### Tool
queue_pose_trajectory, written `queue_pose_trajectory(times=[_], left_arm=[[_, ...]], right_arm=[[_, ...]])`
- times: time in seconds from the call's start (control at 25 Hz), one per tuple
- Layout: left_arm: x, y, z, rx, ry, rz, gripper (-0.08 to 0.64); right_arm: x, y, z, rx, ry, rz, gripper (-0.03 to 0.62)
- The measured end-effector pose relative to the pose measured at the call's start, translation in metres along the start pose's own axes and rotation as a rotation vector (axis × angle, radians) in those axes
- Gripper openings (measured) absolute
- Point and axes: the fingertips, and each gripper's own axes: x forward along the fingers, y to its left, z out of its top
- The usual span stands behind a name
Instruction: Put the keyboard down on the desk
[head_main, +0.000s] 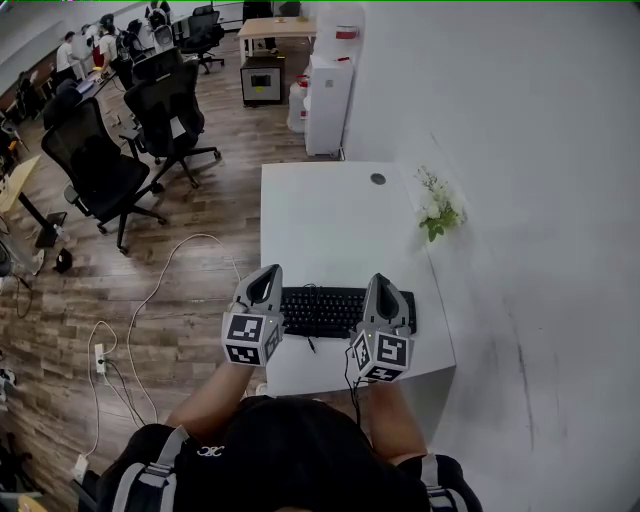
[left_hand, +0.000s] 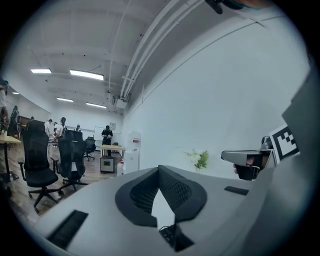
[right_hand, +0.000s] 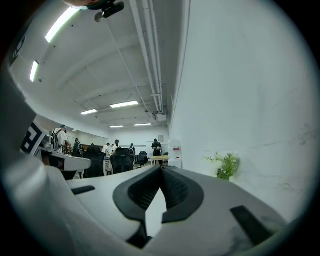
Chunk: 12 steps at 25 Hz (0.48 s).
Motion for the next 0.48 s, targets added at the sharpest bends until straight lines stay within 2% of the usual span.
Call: queue_pose_trajectory(times=[0.48], left_arm=[[-0.0012,0.0028,-0.0020,-0.009,0.002,0.006,-0.002]], right_arm=[[0.0024,0.0006,-0.0063,0.016,0.009,0.014,0.000]])
